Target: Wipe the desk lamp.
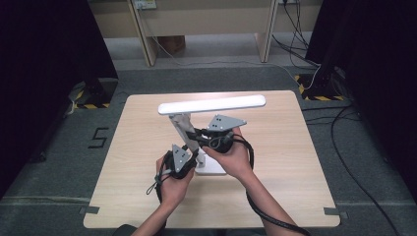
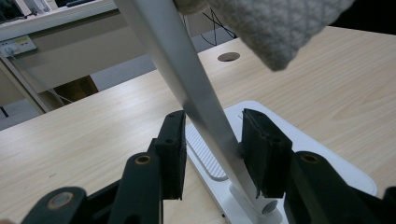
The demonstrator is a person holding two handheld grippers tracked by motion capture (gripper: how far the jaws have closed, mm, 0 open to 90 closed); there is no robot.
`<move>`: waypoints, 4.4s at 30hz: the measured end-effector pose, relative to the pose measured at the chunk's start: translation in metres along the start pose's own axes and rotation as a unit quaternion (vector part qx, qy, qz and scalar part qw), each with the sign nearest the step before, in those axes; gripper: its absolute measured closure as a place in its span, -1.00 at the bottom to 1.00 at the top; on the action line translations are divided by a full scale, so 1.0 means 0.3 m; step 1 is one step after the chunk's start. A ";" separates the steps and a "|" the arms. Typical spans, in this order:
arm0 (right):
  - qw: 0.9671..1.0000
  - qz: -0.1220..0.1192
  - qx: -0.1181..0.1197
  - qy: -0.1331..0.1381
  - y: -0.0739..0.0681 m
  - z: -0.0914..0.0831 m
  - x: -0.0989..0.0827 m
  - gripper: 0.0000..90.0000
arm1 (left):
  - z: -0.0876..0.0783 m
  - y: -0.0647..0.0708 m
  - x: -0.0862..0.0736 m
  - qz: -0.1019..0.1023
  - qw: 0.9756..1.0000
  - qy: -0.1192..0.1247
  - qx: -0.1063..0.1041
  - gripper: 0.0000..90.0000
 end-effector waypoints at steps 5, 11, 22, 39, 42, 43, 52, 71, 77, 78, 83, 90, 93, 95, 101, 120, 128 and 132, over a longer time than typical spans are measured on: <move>1.000 0.009 0.000 0.018 -0.005 -0.005 0.019 0.82 | 0.001 0.001 0.001 0.002 1.000 0.000 0.000 0.34; 1.000 0.022 0.013 0.019 -0.002 0.008 0.025 0.77 | 0.001 0.002 0.001 0.003 1.000 -0.001 0.000 0.34; 0.999 0.034 0.010 0.023 0.002 0.028 0.012 0.58 | 0.001 0.002 0.001 0.002 1.000 0.002 0.001 0.34; 0.998 0.033 0.003 0.051 -0.006 0.023 0.027 0.77 | 0.001 0.002 0.001 0.004 1.000 0.002 0.001 0.34; 0.999 0.023 0.002 0.047 -0.010 0.026 0.033 0.78 | 0.001 0.003 0.001 0.005 1.000 0.002 0.001 0.34; 0.999 0.023 0.003 0.046 -0.012 0.028 0.033 0.79 | 0.001 0.003 0.001 0.005 1.000 0.002 0.001 0.34; 0.998 0.036 0.005 0.046 -0.001 0.036 0.031 0.80 | 0.002 0.003 0.002 0.008 1.000 0.001 0.002 0.34; 0.998 0.044 0.008 0.044 0.015 0.044 0.018 0.80 | -0.003 0.006 0.001 0.019 1.000 -0.003 0.006 0.34; 0.998 0.041 0.004 0.041 0.019 0.044 0.008 0.80 | -0.008 0.010 0.002 0.025 1.000 -0.003 0.007 0.33; 0.998 0.042 0.003 0.041 0.019 0.043 0.007 0.80 | -0.009 0.009 0.002 0.026 1.000 -0.004 0.007 0.33; 0.998 0.044 0.004 0.041 0.020 0.044 0.001 0.80 | -0.010 0.011 0.003 0.026 1.000 -0.003 0.006 0.30; 0.998 0.044 0.004 0.037 0.020 0.044 -0.012 0.80 | -0.014 0.011 0.004 0.031 0.999 -0.006 0.004 0.29; 0.998 0.042 0.003 0.037 0.024 0.045 -0.022 0.80 | -0.015 0.011 0.005 0.030 1.000 -0.002 0.005 0.27; 0.998 0.045 0.004 0.034 0.025 0.044 -0.026 0.80 | -0.016 0.011 0.005 0.031 1.000 -0.002 0.004 0.27; 0.999 0.042 0.002 0.033 0.027 0.046 -0.032 0.80 | -0.018 0.006 0.005 0.032 0.999 -0.003 0.004 0.31; 0.999 0.050 0.005 0.015 0.031 0.047 -0.067 0.80 | -0.019 0.004 0.004 0.029 1.000 -0.001 0.001 0.34; 0.999 0.053 0.008 0.012 0.033 0.047 -0.071 0.80 | -0.032 0.003 0.001 0.049 0.999 -0.003 -0.010 0.29; 0.999 0.048 0.005 0.011 0.040 0.048 -0.080 0.80 | -0.038 0.004 -0.001 0.052 0.999 0.000 -0.017 0.25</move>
Point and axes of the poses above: each handheld gripper's, and its own axes: z roughly forward along the jaws, x roughly out of its top, y roughly to its right, the point moved 4 cm from there along z, roughly forward along the jaws, and after that the axes turned 12 degrees about z, right-handed, at the moved point
